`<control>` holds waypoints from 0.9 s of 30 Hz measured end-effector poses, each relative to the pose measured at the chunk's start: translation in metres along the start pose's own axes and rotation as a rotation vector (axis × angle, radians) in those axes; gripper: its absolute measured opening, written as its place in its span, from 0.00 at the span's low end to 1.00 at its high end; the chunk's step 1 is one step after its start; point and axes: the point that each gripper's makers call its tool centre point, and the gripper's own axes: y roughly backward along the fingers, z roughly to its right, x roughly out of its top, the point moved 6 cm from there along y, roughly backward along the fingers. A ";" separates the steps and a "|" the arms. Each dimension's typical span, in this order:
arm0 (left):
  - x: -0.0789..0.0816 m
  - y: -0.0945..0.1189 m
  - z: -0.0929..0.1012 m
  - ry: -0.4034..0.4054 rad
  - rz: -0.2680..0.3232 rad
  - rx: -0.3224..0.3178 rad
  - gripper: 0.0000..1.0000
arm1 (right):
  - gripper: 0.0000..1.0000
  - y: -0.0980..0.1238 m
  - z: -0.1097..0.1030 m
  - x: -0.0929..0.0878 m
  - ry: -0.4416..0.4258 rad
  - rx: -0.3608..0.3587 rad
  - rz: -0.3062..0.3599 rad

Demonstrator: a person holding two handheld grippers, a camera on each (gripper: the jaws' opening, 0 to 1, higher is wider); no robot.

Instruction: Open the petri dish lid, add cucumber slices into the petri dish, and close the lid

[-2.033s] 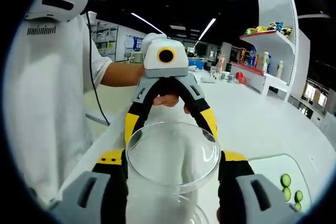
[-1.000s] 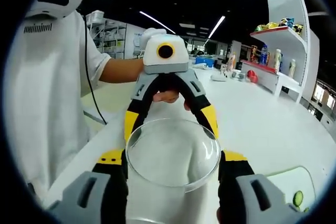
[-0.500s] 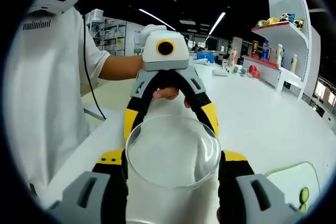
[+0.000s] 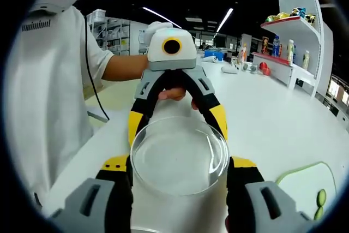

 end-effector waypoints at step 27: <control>-0.006 -0.001 0.000 0.050 0.001 -0.009 0.69 | 0.70 -0.001 0.001 -0.004 -0.063 0.000 -0.004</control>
